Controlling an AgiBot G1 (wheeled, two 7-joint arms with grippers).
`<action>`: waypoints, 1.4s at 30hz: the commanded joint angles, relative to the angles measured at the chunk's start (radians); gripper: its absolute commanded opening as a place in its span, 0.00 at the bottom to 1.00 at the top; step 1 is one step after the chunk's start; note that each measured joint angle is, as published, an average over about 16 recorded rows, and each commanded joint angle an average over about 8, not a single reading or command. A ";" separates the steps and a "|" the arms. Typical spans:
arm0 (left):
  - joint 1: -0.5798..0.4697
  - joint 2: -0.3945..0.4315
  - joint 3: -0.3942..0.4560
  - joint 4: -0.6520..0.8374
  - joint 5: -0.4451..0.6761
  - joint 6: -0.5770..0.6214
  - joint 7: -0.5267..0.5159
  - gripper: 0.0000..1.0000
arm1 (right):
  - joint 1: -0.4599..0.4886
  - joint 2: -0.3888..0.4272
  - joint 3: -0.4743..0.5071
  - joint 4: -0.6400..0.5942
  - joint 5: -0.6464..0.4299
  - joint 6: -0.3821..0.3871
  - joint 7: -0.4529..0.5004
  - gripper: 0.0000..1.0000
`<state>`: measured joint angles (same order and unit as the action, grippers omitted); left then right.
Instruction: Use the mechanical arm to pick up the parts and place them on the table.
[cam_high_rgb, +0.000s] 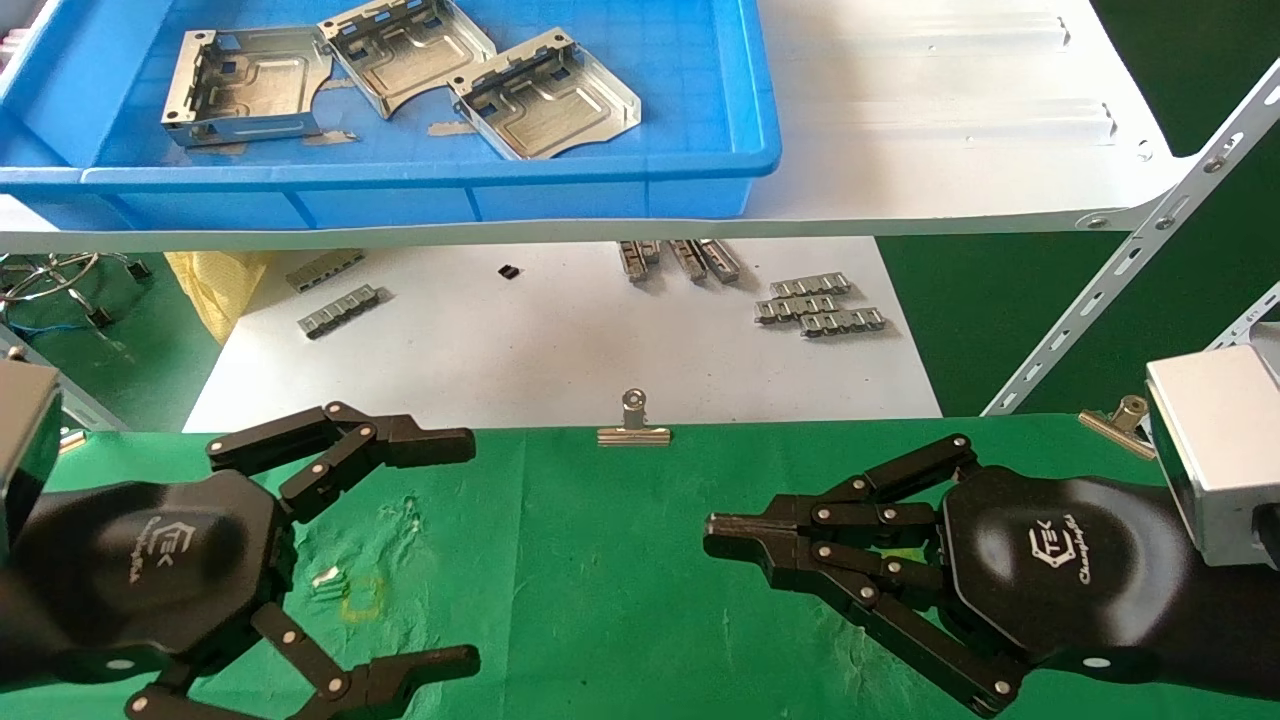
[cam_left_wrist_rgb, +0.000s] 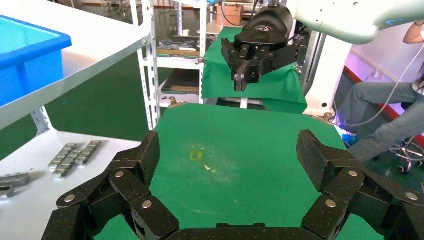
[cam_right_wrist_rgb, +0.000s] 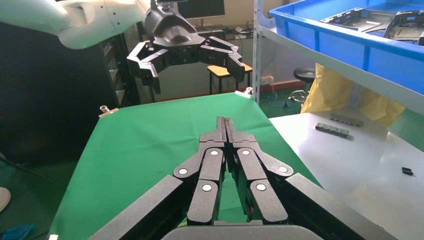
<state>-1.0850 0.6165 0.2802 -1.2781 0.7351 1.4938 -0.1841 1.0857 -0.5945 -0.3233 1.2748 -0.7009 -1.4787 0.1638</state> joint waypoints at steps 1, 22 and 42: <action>0.005 -0.002 0.000 -0.002 -0.002 0.000 -0.001 1.00 | 0.000 0.000 0.000 0.000 0.000 0.000 0.000 0.00; -0.581 0.249 0.146 0.399 0.328 -0.116 -0.059 1.00 | 0.000 0.000 -0.001 0.000 0.000 0.000 0.000 0.00; -1.014 0.564 0.315 1.142 0.722 -0.607 0.095 0.33 | 0.001 0.000 -0.001 -0.001 0.001 0.000 -0.001 0.78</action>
<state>-2.0929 1.1703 0.5915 -0.1524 1.4485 0.9183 -0.0932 1.0862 -0.5942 -0.3245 1.2743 -0.7002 -1.4786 0.1632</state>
